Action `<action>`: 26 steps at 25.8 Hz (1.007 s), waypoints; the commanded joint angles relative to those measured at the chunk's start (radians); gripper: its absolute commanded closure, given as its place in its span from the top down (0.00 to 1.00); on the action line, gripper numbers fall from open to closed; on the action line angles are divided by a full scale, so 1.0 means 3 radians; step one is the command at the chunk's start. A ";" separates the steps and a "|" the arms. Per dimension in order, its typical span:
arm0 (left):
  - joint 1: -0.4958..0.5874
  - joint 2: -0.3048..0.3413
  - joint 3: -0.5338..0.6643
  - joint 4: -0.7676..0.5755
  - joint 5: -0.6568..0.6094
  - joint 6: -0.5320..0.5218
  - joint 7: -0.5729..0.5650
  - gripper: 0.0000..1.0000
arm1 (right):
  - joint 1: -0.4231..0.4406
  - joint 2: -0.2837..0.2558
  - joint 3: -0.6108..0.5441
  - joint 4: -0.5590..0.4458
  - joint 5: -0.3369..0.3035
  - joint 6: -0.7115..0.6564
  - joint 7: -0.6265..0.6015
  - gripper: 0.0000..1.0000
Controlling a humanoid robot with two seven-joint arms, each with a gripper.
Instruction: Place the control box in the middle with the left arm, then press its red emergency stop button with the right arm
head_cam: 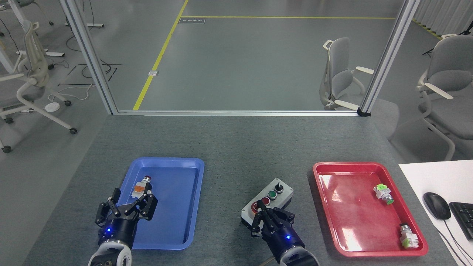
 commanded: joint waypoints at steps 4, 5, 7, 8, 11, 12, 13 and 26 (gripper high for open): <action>0.0000 0.0000 0.0000 0.0001 0.0000 -0.0001 0.0002 0.99 | -0.0001 -0.0003 -0.0004 -0.0172 -0.0075 0.0014 0.0230 0.00; 0.0000 0.0000 0.0000 0.0001 0.0000 -0.0001 0.0002 0.99 | -0.0001 -0.0003 -0.0009 -0.0244 -0.0095 0.0035 0.0184 0.00; 0.0000 0.0000 0.0000 0.0001 0.0000 -0.0001 0.0002 0.99 | -0.0001 -0.0003 -0.0014 -0.0346 -0.0187 0.0081 0.0097 0.00; 0.0000 0.0000 0.0000 0.0001 0.0000 -0.0001 0.0002 0.99 | -0.0001 -0.0008 -0.0024 -0.0403 -0.0218 0.0091 0.0066 0.00; 0.0000 0.0000 0.0000 0.0001 0.0000 -0.0001 0.0002 0.99 | -0.0001 -0.0028 -0.0050 -0.0515 -0.0228 0.0101 0.0046 0.00; 0.0000 0.0000 0.0000 0.0001 0.0000 -0.0001 0.0002 0.99 | -0.0001 -0.0033 -0.0070 -0.0535 -0.0228 0.0101 0.0046 0.00; 0.0000 0.0000 0.0000 0.0001 0.0000 -0.0001 0.0002 0.99 | 0.0004 -0.0038 -0.0121 -0.0551 -0.0228 0.0107 0.0046 0.07; 0.0000 0.0000 0.0000 0.0001 0.0000 -0.0001 0.0002 0.99 | 0.0121 -0.0146 -0.0730 -0.0827 -0.0228 0.0101 0.0030 0.98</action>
